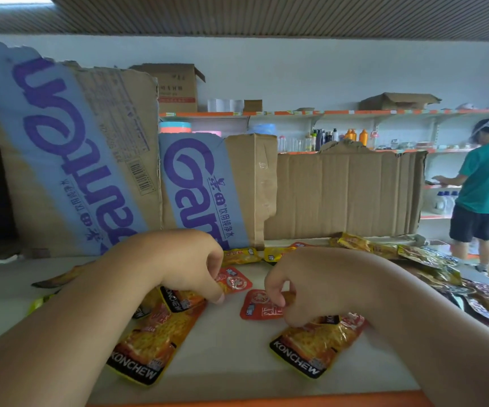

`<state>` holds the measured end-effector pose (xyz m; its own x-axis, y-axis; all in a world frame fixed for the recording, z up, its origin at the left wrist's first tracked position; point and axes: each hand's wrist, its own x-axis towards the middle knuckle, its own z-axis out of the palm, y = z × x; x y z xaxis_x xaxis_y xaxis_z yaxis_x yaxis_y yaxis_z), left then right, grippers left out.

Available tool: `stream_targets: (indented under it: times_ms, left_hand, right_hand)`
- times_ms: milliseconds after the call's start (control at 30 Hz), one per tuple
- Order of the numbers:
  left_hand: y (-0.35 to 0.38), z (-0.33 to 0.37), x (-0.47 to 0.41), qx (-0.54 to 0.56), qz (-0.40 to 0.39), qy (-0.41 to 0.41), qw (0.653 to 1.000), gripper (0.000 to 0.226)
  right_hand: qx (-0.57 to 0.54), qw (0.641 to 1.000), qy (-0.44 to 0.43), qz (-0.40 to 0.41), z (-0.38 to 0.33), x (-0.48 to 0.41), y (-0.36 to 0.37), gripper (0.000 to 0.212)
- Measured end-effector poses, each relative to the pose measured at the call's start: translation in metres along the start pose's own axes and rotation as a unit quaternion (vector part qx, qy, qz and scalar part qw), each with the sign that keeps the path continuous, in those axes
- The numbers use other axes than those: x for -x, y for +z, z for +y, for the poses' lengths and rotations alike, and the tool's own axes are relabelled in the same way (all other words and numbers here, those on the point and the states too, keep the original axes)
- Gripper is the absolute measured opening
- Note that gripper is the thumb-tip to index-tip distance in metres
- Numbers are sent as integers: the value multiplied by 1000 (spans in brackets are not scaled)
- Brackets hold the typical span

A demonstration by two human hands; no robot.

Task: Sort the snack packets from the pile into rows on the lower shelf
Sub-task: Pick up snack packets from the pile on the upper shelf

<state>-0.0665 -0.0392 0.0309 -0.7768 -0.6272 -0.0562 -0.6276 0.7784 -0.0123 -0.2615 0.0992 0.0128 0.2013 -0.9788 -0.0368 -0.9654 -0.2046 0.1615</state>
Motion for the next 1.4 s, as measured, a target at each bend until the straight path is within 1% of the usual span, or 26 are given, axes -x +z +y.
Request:
stream_targets:
  times_ms: [67, 200, 267, 300, 367, 433, 500, 633, 767, 867, 1000, 1100, 1233, 1333, 1400]
  left_hand:
    - [-3, 2, 4, -12, 27, -6, 1000, 38]
    - [-10, 2, 25, -18, 133, -23, 991, 36]
    - [-11, 0, 42, -10, 186, -30, 982, 39]
    - [-12, -1, 51, -7, 209, -32, 977, 41]
    - [-11, -3, 70, -6, 250, -38, 967, 42]
    - [-10, -2, 89, -8, 292, -38, 956, 42]
    - [-10, 1, 107, 0, 335, -29, 942, 40]
    - [-12, 1, 142, -2, 410, -27, 911, 41]
    - [-13, -8, 176, -1, 478, -39, 877, 43]
    - [-9, -22, 203, 3, 495, -56, 867, 40]
    - [-2, -55, 250, 9, 501, -78, 862, 40]
    - [9, -97, 306, 15, 504, -109, 857, 39]
    - [28, -158, 378, 5, 507, -157, 848, 41]
    - [46, -207, 432, 12, 504, -199, 841, 40]
    - [58, -238, 466, 17, 499, -225, 837, 40]
  right_hand:
    - [-33, 999, 25, -25, -9, -6, -2, 13]
    - [-57, 998, 16, 7, -3, 1, -9, 17]
    - [-98, 993, -1, 64, 0, 6, -13, 19]
    - [-121, 986, 1, 112, 2, 9, -15, 19]
    - [-169, 957, 8, 235, 7, 18, -18, 16]
    - [-183, 925, -3, 332, 8, 27, -23, 13]
    - [-179, 908, -16, 379, 3, 34, -31, 14]
    - [-186, 881, -36, 434, -19, 40, -43, 19]
    - [-193, 852, -55, 483, -58, 36, -50, 15]
    - [-224, 834, -68, 499, -91, 24, -55, 13]
    - [-264, 820, -88, 500, -147, -6, -58, 12]
    - [-280, 818, -119, 488, -208, -38, -61, 11]
    - [-283, 821, -150, 473, -288, -75, -63, 16]
    - [-320, 811, -164, 462, -352, -108, -59, 14]
    - [-338, 803, -167, 461, -396, -135, -58, 20]
